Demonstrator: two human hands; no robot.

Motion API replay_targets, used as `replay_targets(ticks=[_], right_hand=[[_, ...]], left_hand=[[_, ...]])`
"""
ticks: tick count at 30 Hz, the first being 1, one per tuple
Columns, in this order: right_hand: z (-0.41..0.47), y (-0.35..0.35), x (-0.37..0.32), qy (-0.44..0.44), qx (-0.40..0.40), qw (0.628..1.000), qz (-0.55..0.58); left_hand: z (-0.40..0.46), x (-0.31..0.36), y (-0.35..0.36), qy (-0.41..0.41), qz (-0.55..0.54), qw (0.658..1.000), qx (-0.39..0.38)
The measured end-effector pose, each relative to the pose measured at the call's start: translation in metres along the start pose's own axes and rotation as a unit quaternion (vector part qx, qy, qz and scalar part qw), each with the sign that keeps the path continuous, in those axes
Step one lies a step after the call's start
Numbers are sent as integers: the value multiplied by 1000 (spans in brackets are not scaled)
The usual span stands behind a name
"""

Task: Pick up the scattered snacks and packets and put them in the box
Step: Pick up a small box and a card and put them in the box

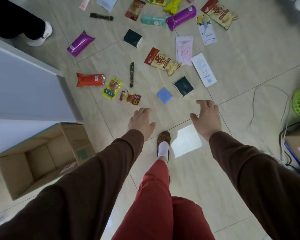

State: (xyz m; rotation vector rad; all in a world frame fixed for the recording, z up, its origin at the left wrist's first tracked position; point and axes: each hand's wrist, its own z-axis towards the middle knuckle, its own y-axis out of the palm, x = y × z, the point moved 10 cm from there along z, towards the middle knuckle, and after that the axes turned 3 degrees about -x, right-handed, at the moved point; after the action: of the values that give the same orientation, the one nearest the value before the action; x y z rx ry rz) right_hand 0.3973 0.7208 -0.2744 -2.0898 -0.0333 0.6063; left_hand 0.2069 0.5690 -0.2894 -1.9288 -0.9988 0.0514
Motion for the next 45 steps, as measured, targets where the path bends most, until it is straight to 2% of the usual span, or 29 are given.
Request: replay_targets(ticks=[9, 18, 23, 26, 32, 39, 45], right_hand=[[131, -33, 41, 3, -13, 1000, 4], [272, -48, 115, -9, -79, 997, 15], [349, -42, 158, -57, -117, 991, -38], [391, -21, 181, -68, -139, 985, -81], [465, 44, 204, -78, -153, 980, -96], [523, 128, 248, -3, -169, 982, -85], [542, 165, 266, 31, -148, 985, -82]], left_hand=[[112, 55, 12, -24, -35, 999, -22], [212, 99, 51, -125, -107, 986, -15], [268, 105, 91, -220, -208, 953, 21], [293, 100, 122, -268, -254, 929, 37], [353, 79, 204, -313, -281, 907, 23], [411, 47, 276, -382, -313, 869, 44], [438, 29, 317, -409, -358, 838, 42]])
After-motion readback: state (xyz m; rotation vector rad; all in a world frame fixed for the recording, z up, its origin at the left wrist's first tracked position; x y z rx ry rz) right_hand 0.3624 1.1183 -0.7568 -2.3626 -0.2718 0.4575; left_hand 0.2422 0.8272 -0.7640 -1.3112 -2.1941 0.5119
